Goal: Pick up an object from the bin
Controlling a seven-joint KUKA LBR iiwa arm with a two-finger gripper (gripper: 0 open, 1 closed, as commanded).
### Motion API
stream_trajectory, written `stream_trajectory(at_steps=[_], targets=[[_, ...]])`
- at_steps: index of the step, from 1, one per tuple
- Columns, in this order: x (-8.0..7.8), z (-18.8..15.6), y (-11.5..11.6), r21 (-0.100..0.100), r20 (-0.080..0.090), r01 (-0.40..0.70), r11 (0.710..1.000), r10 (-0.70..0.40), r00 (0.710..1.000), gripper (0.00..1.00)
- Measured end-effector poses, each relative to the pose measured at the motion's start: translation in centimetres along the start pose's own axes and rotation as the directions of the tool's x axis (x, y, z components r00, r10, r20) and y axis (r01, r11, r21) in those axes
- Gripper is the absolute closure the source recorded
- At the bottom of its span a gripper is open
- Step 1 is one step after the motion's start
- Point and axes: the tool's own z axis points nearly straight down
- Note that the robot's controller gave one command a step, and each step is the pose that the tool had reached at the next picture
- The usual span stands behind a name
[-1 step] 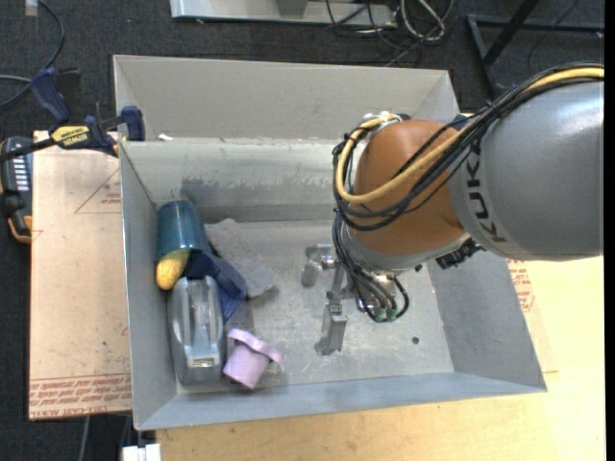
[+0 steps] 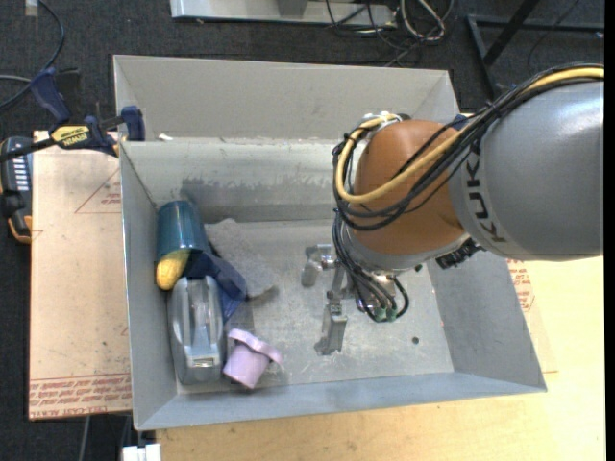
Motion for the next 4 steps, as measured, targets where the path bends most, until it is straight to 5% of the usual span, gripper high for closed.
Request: stream_trajectory(at_steps=[1, 2, 3, 4], targets=[[0.4, 2.5, 1.9, 0.001, 0.004, 0.052, 0.999, -0.052, 0.999, 0.00], [0.7, 8.9, 4.9, 0.001, 0.003, 0.379, 0.925, -0.379, 0.925, 0.00], [1.9, 9.6, 6.5, 0.001, 0.010, 0.207, 0.978, -0.207, 0.978, 0.00], [-1.0, 10.9, 8.6, 0.014, -0.011, 0.388, 0.921, -0.388, 0.921, 0.00]])
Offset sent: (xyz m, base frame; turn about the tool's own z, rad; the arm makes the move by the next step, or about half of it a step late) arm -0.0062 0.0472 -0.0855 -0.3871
